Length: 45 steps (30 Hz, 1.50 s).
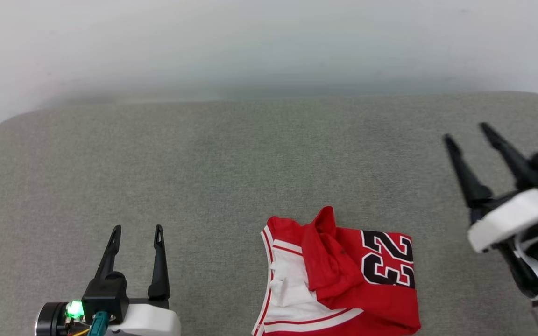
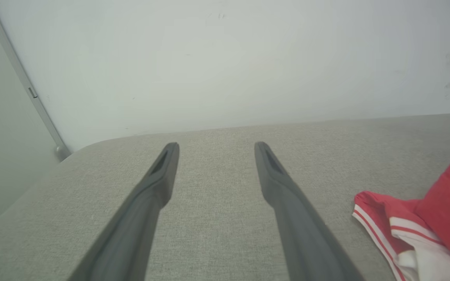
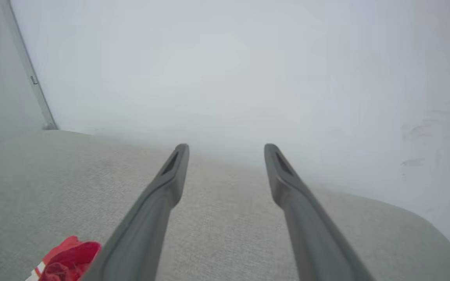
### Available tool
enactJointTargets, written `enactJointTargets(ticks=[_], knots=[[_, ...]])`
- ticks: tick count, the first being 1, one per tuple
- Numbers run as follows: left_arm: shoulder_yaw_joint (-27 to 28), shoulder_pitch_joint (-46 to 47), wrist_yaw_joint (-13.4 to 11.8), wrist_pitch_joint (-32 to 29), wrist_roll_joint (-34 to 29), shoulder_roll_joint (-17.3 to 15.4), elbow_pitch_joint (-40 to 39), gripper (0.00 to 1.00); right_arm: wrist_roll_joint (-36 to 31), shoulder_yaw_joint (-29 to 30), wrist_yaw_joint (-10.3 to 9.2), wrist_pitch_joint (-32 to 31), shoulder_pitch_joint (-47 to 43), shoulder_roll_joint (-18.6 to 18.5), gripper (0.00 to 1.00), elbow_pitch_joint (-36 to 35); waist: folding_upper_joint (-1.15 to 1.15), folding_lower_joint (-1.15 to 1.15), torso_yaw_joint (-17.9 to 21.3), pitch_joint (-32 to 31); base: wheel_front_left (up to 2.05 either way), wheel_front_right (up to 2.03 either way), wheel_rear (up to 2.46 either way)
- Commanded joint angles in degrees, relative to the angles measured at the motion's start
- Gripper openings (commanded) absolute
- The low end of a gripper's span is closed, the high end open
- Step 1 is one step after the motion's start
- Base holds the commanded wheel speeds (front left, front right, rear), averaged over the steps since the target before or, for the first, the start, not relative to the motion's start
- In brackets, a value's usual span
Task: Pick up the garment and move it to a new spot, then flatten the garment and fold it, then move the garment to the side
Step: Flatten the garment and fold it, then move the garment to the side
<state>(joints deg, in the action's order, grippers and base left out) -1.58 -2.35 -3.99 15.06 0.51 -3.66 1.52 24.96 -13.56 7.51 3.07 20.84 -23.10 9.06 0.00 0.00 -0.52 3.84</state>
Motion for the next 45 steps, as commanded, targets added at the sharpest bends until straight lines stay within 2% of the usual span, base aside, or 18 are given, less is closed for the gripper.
enactJointTargets(ticks=[1, 2, 5, 6, 7, 11, 17, 21, 35, 40, 45], knots=[[0.09, -0.95, 0.18, 0.15, 0.02, -0.32, -0.12, 1.00, -2.19, 3.03, -0.04, 2.88, -2.53, 1.78, 1.00, -0.57, 0.00, 0.00, 0.56, -0.78, 0.00, 0.00, 0.00], [0.09, -0.95, 0.18, 0.15, 0.02, -0.32, -0.12, 1.00, -2.19, 3.03, -0.04, 2.88, -2.53, 1.78, 1.00, -0.57, 0.00, 0.00, 0.56, -0.78, 0.00, 0.00, 0.00], [0.39, -1.60, 0.21, 0.15, 0.06, -0.41, -0.27, 1.00, -5.54, 8.01, -0.03, 7.48, -6.02, 4.03, 1.00, -1.62, 0.00, 0.00, 1.06, -1.59, 0.00, 0.00, 0.00], [0.45, -1.94, 0.30, 0.15, 0.03, -0.41, -0.30, 1.00, -7.22, 10.62, -0.03, 9.41, -8.64, 5.89, 1.00, -2.47, 0.00, 0.00, 1.20, -2.00, 0.00, 0.00, 0.00], [0.45, -1.94, 0.30, 0.15, 0.03, -0.41, -0.30, 1.00, -7.22, 10.62, -0.03, 9.41, -8.64, 5.89, 1.00, -2.47, 0.00, 0.00, 1.20, -2.00, 0.00, 0.00, 0.00], [0.68, -2.37, 0.34, 0.15, 0.26, -0.34, -0.66, 1.00, -9.58, 14.28, -0.03, 11.47, -13.77, 9.82, 1.00, -4.65, 0.00, 0.00, 1.28, -2.71, 0.00, 0.00, 0.00], [0.90, -3.28, 0.58, 0.15, 0.60, -0.14, -1.22, 1.00, -11.99, 16.10, -0.03, 12.10, -21.10, 15.03, 1.00, -6.93, 0.00, 0.00, 1.05, -3.47, 0.00, 0.00, 0.00], [1.07, -3.82, 0.78, 0.15, 0.57, -0.04, -1.45, 1.00, -12.27, 16.56, -0.04, 12.11, -25.00, 17.25, 1.00, -8.62, 0.00, 0.00, 0.72, -3.86, 0.00, 0.00, 0.00], [1.76, -5.34, 1.51, 0.15, 1.00, 0.29, -2.08, 1.00, -12.25, 17.62, -0.03, 12.14, -32.58, 19.68, 1.00, -11.19, 0.00, 0.00, -0.15, -4.65, 0.00, 0.00, 0.00], [1.88, -5.30, 1.70, 0.15, 0.98, 0.37, -1.98, 1.00, -12.87, 17.38, -0.03, 12.13, -31.42, 19.80, 1.00, -11.58, 0.00, 0.00, -0.11, -4.61, 0.00, 0.00, 0.00], [1.95, -4.98, 1.88, 0.15, 1.00, 0.47, -1.79, 1.00, -13.50, 17.81, -0.03, 12.14, -27.37, 17.40, 1.00, -12.80, 0.00, 0.00, -0.09, -4.56, 0.00, 0.00, 0.00]])
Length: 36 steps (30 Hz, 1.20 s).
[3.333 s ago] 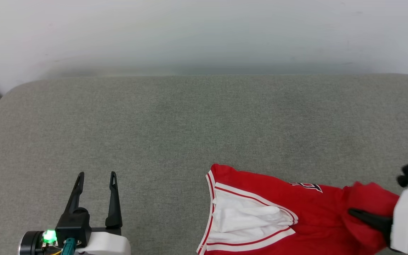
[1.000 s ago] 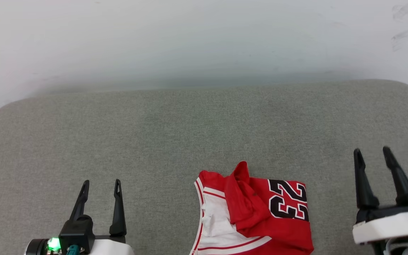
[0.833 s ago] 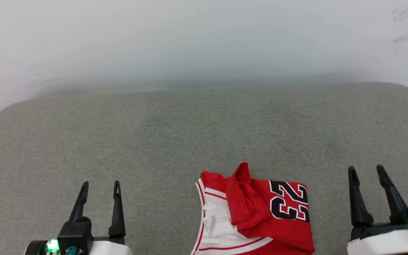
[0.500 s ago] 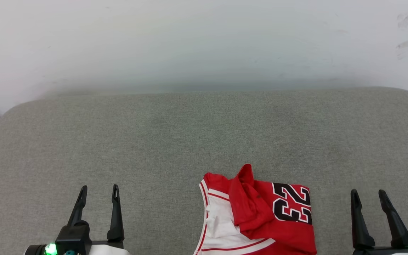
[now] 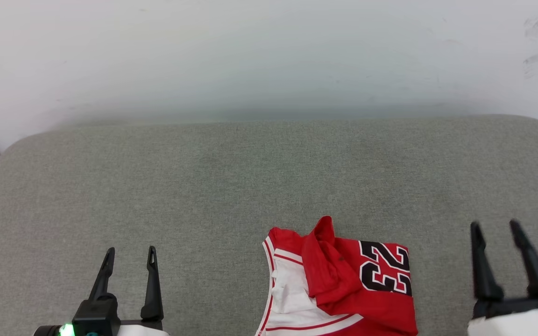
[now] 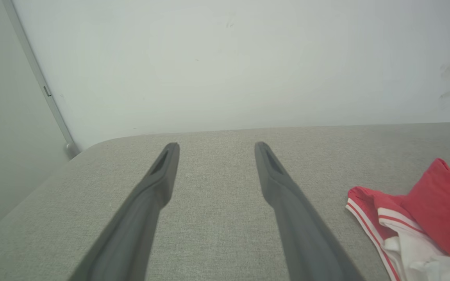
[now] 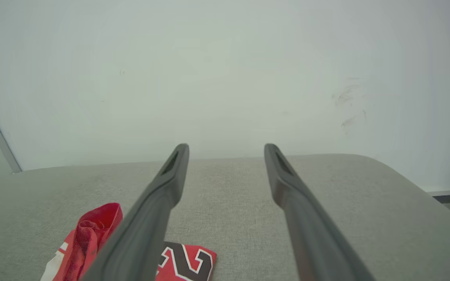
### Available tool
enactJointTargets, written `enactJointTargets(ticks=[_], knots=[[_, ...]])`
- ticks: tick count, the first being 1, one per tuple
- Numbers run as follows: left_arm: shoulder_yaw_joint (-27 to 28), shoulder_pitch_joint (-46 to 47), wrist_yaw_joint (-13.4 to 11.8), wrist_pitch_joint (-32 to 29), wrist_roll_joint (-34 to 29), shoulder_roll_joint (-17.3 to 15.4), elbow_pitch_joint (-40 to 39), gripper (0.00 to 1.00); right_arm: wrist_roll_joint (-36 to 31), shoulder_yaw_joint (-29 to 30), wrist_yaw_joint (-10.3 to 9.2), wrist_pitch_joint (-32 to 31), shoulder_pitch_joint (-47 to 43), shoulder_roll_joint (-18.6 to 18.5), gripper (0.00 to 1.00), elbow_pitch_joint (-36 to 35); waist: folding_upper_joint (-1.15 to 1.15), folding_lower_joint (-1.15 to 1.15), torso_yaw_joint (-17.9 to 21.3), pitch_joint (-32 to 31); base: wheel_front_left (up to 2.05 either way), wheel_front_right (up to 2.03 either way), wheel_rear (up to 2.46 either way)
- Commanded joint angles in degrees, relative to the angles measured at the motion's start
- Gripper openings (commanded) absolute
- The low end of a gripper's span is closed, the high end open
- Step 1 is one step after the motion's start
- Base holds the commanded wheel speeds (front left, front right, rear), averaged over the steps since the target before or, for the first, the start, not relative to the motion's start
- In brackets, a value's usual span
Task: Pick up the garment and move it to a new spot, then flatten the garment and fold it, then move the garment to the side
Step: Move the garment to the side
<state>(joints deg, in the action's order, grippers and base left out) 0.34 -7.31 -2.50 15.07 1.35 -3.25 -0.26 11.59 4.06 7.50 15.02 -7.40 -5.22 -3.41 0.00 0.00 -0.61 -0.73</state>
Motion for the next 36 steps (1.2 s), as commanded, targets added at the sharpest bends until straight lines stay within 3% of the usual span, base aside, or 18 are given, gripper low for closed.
enactJointTargets(ticks=[1, 5, 8, 13, 19, 22, 28, 36], knots=[[0.03, 0.07, 0.42, 0.14, 0.18, 0.06, 0.07, 1.00, -0.06, 0.34, -0.02, 0.18, 2.00, -1.25, 1.00, -0.66, 0.00, 0.00, -0.02, 0.02, 0.00, 0.00, 0.00], [-0.02, 0.26, 0.44, 0.14, 0.16, 0.14, 0.19, 1.00, 0.53, -0.81, -0.02, -1.28, 7.93, -6.08, 1.00, -1.76, 0.00, 0.00, -0.13, 0.13, 0.00, 0.00, 0.00], [-0.18, 0.34, 0.36, 0.13, 0.11, 0.18, 0.22, 1.00, 2.59, -3.08, -0.02, -6.97, 13.11, -10.80, 1.00, -3.11, 0.00, 0.00, -0.31, 0.35, 0.00, 0.00, 0.00], [-0.25, 0.30, 0.46, 0.14, 0.17, 0.21, 0.19, 1.00, 12.14, -9.14, -0.02, -26.92, 18.78, -18.18, 1.00, -3.11, 0.00, 0.00, -0.55, 0.79, 0.00, 0.00, 0.00], [-0.42, 1.12, 0.38, 0.14, 0.23, 0.27, 0.09, 1.00, 27.01, -11.35, -0.02, -49.85, 21.49, -23.19, 1.00, -0.81, 0.00, 0.00, -1.04, 2.01, 0.00, 0.00, 0.00], [-0.60, 2.00, 0.50, 0.14, 0.25, 0.30, 0.01, 1.00, 34.30, -9.25, -0.02, -58.31, 21.26, -22.82, 1.00, 1.82, 0.00, 0.00, -1.45, 2.94, 0.00, 0.00, 0.00], [-0.95, 3.79, 0.65, 0.14, 0.20, 0.33, -0.17, 1.00, 41.03, -7.66, -0.02, -69.67, 18.69, -22.21, 1.00, 7.01, 0.00, 0.00, -2.51, 5.60, 0.00, 0.00, 0.00], [-1.29, 6.11, 0.72, 0.14, -0.04, 0.36, -0.60, 1.00, 42.48, -7.58, -0.02, -72.93, 18.57, -17.72, 1.00, 12.64, 0.00, 0.00, -4.19, 9.76, 0.00, 0.00, 0.00]])
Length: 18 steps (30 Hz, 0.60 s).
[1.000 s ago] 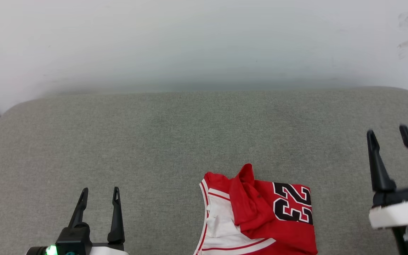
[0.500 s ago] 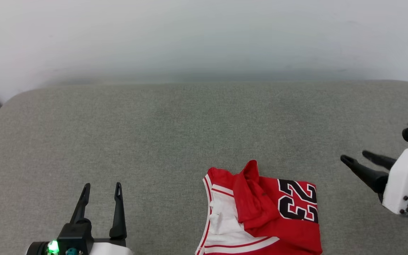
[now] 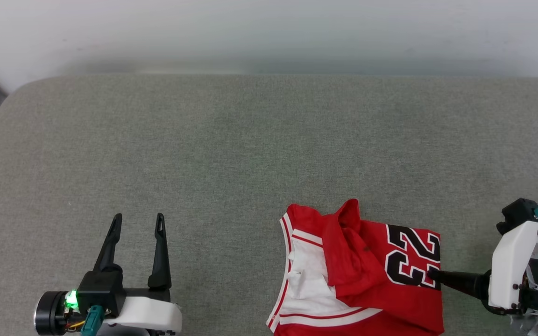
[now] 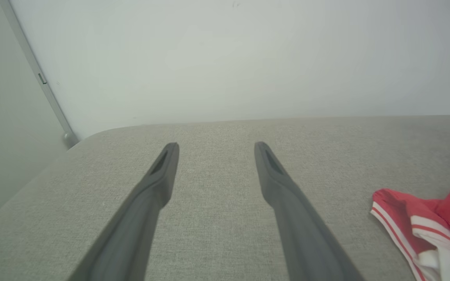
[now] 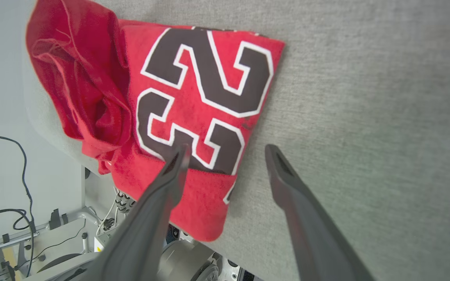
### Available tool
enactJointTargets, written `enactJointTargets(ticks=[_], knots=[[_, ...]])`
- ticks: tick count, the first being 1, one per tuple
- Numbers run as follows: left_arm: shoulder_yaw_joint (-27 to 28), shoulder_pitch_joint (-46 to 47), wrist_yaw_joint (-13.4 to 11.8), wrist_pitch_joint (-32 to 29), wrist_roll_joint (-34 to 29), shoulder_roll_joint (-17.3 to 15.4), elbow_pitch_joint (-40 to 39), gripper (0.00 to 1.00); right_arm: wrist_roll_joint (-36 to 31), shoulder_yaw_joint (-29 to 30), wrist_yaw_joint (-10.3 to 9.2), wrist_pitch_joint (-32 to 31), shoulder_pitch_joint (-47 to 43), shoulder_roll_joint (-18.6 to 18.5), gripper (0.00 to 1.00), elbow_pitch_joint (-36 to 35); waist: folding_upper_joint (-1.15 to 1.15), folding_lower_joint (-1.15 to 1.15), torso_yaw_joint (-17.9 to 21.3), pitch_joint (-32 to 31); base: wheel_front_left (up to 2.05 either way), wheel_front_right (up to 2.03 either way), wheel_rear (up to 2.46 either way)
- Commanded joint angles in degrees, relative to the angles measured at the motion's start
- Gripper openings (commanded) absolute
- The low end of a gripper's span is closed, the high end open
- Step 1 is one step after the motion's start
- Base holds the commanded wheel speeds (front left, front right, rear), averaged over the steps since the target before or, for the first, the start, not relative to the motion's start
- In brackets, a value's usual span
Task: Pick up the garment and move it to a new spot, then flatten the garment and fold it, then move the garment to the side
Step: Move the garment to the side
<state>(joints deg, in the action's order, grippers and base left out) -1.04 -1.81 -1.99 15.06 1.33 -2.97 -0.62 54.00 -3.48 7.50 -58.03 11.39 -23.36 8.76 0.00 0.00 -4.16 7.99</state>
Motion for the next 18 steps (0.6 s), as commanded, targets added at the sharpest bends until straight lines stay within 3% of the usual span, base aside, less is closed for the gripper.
enactJointTargets(ticks=[1, 12, 18], knots=[[0.06, 0.92, 0.28, 0.15, 0.00, 0.09, -0.32, 1.00, 0.24, -0.19, -0.02, 0.38, 0.16, 0.98, 1.00, 1.30, 0.00, 0.00, -0.79, 1.50, 0.00, 0.00, 0.00], [-0.03, 2.92, 0.41, 0.15, -0.19, 0.11, -0.25, 1.00, -0.01, -7.22, -0.05, 3.63, 1.55, 6.06, 1.00, 9.68, 0.00, 0.00, -1.48, 4.82, 0.00, 0.00, 0.00], [-0.65, 3.71, 0.55, 0.14, -0.26, 0.11, 0.09, 1.00, -2.04, -12.27, -0.07, 6.25, 2.34, 5.05, 1.00, 11.78, 0.00, 0.00, -1.71, 5.20, 0.00, 0.00, 0.00]])
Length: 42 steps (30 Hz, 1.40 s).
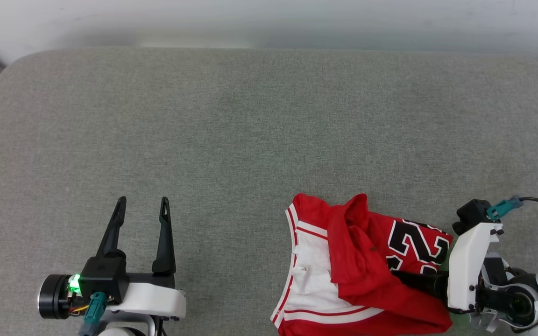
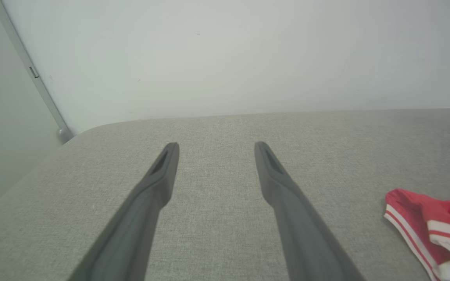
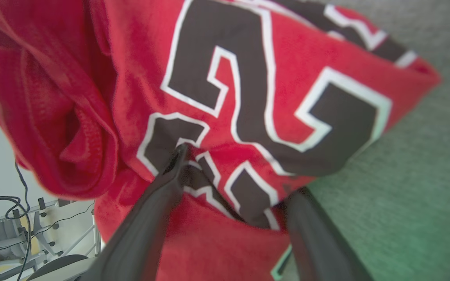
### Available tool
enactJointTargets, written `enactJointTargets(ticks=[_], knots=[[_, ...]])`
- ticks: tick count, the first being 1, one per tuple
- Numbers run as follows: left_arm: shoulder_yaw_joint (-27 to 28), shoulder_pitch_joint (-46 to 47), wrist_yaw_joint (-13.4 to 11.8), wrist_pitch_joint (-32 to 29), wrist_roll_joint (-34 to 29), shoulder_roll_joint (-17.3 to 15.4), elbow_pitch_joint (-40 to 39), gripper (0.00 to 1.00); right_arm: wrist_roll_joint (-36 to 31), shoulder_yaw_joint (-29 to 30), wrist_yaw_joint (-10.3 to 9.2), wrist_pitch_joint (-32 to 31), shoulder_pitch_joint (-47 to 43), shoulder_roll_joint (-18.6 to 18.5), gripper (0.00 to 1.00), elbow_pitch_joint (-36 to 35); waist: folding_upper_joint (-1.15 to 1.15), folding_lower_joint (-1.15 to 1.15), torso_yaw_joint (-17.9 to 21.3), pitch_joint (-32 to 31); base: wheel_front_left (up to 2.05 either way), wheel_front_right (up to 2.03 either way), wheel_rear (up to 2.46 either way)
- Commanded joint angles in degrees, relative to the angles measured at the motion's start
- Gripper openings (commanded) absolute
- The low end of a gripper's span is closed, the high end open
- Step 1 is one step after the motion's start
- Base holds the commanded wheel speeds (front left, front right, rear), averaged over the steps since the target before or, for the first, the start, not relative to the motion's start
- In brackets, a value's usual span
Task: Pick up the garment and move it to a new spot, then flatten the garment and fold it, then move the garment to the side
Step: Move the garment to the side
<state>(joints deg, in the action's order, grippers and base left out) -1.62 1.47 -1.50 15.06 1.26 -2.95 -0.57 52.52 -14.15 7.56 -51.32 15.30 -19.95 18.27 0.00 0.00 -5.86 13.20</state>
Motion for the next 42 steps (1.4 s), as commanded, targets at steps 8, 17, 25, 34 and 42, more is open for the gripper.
enactJointTargets(ticks=[8, 17, 25, 34, 42], knots=[[0.11, -0.83, -0.31, 0.15, 0.11, 0.10, 0.73, 1.00, 0.26, -6.44, -0.12, 5.13, 1.88, -3.05, 0.00, 0.89, 0.00, 0.00, 0.22, -2.18, 0.00, 0.00, 0.00], [-0.20, -3.65, -1.08, 0.14, 0.86, 0.10, 0.63, 1.00, 1.35, -12.68, -0.09, 9.89, 8.21, -10.35, 0.00, -7.74, 0.00, 0.00, 3.44, -6.66, 0.00, 0.00, 0.00], [0.72, -4.29, -1.38, 0.14, 1.49, 0.08, -0.87, 1.00, 0.05, -18.36, -0.09, 8.65, 15.53, -20.74, 0.00, -19.15, 0.00, 0.00, 12.56, -4.60, 0.00, 0.00, 0.00], [1.64, -1.32, -0.49, 0.14, -0.31, -0.84, -2.17, 1.00, -3.63, -18.17, -0.10, 11.83, 19.94, -28.24, 0.00, -17.55, 0.00, 0.00, 20.48, 1.46, 0.00, 0.00, 0.00], [2.39, 2.24, 0.42, 0.14, -1.32, -3.02, -3.87, 1.00, -8.19, -15.11, -0.10, 18.46, 24.59, -31.86, 0.00, -4.92, 0.00, 0.00, 21.69, 8.13, 0.00, 0.00, 0.00]])
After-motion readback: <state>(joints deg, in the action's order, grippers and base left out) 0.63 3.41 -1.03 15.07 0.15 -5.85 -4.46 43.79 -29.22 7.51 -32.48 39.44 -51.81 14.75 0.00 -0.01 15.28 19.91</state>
